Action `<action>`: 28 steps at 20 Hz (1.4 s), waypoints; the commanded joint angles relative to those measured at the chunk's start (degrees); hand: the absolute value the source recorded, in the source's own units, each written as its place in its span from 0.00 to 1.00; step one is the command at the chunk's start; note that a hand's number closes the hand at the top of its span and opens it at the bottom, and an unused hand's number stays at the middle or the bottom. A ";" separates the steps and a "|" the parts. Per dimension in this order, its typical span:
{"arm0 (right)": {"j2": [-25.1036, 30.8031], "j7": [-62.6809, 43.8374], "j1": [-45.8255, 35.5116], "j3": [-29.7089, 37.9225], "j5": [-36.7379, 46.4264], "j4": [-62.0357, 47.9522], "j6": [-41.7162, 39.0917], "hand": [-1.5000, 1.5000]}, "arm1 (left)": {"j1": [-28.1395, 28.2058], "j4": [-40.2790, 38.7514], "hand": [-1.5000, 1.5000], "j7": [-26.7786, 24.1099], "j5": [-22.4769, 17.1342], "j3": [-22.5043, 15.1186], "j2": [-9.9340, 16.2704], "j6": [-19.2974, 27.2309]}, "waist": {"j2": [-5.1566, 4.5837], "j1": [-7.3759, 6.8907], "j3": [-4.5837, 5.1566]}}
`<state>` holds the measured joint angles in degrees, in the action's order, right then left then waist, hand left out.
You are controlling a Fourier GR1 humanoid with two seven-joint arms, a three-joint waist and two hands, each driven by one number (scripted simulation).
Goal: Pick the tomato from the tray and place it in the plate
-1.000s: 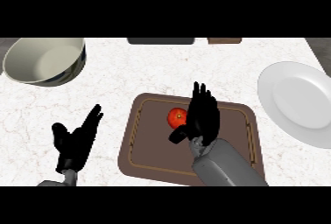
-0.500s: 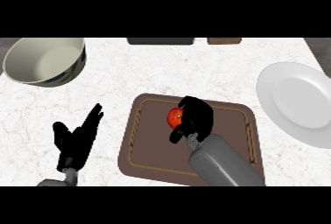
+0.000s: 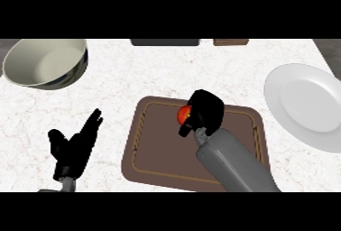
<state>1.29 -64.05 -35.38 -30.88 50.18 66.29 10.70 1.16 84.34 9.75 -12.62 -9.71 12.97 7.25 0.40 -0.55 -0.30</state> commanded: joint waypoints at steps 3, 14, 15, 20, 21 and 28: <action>6.40 -13.25 -8.92 16.68 4.93 -10.33 6.33 1.00 | 0.18 -0.45 0.50 0.62 0.49 -0.92 -0.85 0.45 | -2.09 -0.42 0.43; 20.24 -18.98 -22.69 27.58 25.61 -21.56 13.87 1.00 | -1.45 1.06 0.50 1.08 1.10 -2.61 -1.21 -0.63 | -3.19 -4.79 0.52; 19.89 -20.18 -22.44 27.97 27.68 -22.31 15.13 1.00 | -1.79 0.90 0.50 1.34 1.30 -3.05 -1.41 -0.72 | -3.17 -4.54 0.46; 21.89 -21.07 -24.05 34.24 34.52 -22.82 19.54 1.00 | -1.80 0.59 0.50 1.77 1.04 -2.93 -2.47 0.09 | -2.96 -4.28 0.32; 21.97 -21.08 -22.98 35.67 35.52 -22.58 21.60 1.00 | -2.11 0.32 0.50 1.86 1.03 -2.12 -1.20 -0.46 | -3.09 -3.91 0.22; 22.67 -21.07 -19.40 44.18 46.81 -21.51 27.08 1.00 | -1.51 -0.17 0.50 1.98 0.80 -1.50 -1.19 -0.34 | -2.70 -2.63 0.23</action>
<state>23.96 -69.52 -55.85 9.38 91.35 45.01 29.48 -1.11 85.93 10.75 -11.43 -11.15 11.85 7.21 -2.11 -3.78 -0.30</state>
